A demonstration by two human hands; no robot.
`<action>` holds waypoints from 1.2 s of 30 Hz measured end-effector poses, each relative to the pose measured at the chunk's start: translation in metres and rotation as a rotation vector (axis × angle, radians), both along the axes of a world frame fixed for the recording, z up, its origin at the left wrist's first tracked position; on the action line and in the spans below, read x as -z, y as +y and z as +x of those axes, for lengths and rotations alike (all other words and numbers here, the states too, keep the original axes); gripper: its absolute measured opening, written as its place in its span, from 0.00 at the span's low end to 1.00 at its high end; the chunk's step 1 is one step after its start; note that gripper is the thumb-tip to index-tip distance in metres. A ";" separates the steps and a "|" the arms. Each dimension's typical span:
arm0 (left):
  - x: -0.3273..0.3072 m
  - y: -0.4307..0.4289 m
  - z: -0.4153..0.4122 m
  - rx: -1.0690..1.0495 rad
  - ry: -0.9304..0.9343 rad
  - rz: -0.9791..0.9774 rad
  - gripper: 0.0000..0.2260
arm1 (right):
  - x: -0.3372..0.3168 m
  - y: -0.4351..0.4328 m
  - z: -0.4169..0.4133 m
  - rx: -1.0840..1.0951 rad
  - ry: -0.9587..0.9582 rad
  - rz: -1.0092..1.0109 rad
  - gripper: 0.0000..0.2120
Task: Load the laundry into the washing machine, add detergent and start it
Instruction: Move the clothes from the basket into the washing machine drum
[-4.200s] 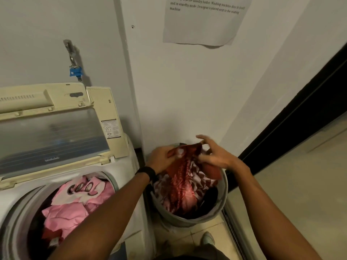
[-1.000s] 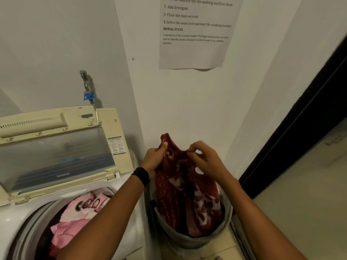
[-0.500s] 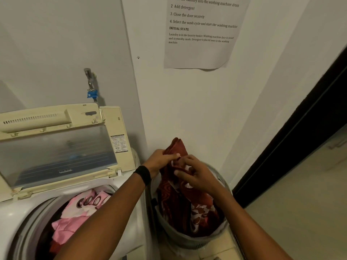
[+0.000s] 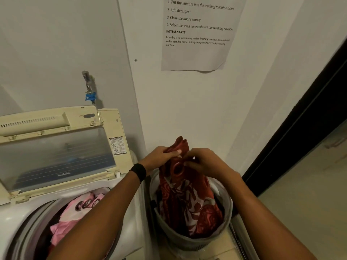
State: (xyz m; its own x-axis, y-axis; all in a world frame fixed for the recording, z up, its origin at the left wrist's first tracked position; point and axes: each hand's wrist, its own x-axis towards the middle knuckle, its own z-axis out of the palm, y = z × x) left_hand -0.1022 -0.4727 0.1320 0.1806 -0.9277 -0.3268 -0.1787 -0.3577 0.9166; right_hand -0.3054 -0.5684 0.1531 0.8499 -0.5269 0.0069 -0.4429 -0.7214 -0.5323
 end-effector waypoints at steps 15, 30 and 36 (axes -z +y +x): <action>0.002 0.006 -0.002 0.054 -0.028 0.038 0.15 | -0.008 0.002 0.015 -0.087 0.098 0.036 0.09; 0.004 0.009 -0.008 0.039 0.115 0.073 0.23 | 0.020 -0.005 0.015 0.123 -0.124 0.027 0.06; 0.000 0.005 -0.007 -0.033 0.117 0.012 0.13 | 0.028 -0.009 0.004 0.157 -0.077 0.192 0.22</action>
State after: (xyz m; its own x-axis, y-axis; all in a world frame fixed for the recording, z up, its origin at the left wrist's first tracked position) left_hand -0.1093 -0.4675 0.1319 0.1706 -0.9179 -0.3583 -0.0583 -0.3724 0.9262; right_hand -0.3017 -0.5775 0.1246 0.7582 -0.6505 -0.0446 -0.4949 -0.5296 -0.6889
